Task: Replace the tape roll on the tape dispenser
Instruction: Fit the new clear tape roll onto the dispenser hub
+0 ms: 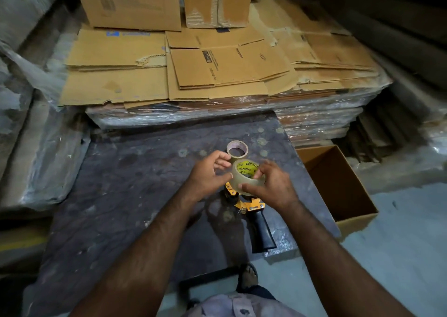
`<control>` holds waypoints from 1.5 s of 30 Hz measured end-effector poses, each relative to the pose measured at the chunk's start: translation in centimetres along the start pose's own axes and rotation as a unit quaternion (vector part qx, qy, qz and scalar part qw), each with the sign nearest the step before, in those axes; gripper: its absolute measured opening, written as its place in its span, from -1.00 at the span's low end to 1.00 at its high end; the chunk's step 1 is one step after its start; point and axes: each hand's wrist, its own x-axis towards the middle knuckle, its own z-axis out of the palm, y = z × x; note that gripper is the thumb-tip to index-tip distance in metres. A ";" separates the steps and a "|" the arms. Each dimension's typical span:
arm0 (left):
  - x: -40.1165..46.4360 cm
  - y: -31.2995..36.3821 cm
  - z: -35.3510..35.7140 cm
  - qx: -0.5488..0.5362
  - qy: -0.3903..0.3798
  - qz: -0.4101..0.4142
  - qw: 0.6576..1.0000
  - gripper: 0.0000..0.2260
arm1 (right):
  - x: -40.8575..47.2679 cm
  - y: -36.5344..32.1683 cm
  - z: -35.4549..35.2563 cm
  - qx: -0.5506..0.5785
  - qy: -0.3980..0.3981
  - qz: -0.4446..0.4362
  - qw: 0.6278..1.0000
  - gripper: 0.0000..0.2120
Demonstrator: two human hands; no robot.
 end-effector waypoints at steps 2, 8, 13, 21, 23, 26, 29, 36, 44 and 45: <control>0.4 -0.5 0.7 0.028 -0.021 -0.007 0.999 -0.45 | 0.4 0.9 -0.3 -0.021 -0.012 -0.018 1.000 -0.56; 2.3 -0.7 3.2 0.101 -0.105 -0.034 0.989 -0.37 | 2.4 4.1 -0.7 -0.053 -0.074 -0.074 0.993 -0.60; 4.4 -1.6 6.1 0.142 -0.086 -0.066 0.984 -0.31 | 4.9 7.5 -0.1 -0.051 -0.103 -0.099 0.988 -0.61; 6.3 -4.0 10.4 0.267 -0.082 -0.109 0.954 -0.19 | 7.6 12.8 2.7 -0.025 -0.157 -0.110 0.981 -0.61; 6.3 -4.6 10.9 0.292 -0.092 -0.119 0.944 -0.13 | 7.5 13.1 2.8 -0.009 -0.165 -0.119 0.979 -0.63; 6.0 -4.9 11.5 0.291 -0.071 -0.108 0.948 -0.15 | 7.7 13.3 2.6 0.019 -0.160 -0.136 0.978 -0.39; 5.5 -5.1 11.8 0.300 -0.040 -0.087 0.949 -0.22 | 7.8 13.5 2.3 0.041 -0.173 -0.130 0.975 -0.09; 5.3 -4.6 12.3 0.324 -0.046 -0.075 0.942 -0.17 | 7.7 14.8 3.0 0.004 -0.217 -0.132 0.967 0.00; 6.0 -4.6 12.3 0.455 -0.088 -0.032 0.886 -0.13 | 7.6 15.1 3.6 -0.035 -0.234 -0.154 0.959 0.01; 5.9 -4.7 12.6 0.469 -0.092 -0.026 0.878 -0.13 | 7.4 15.2 3.7 -0.036 -0.242 -0.145 0.959 0.01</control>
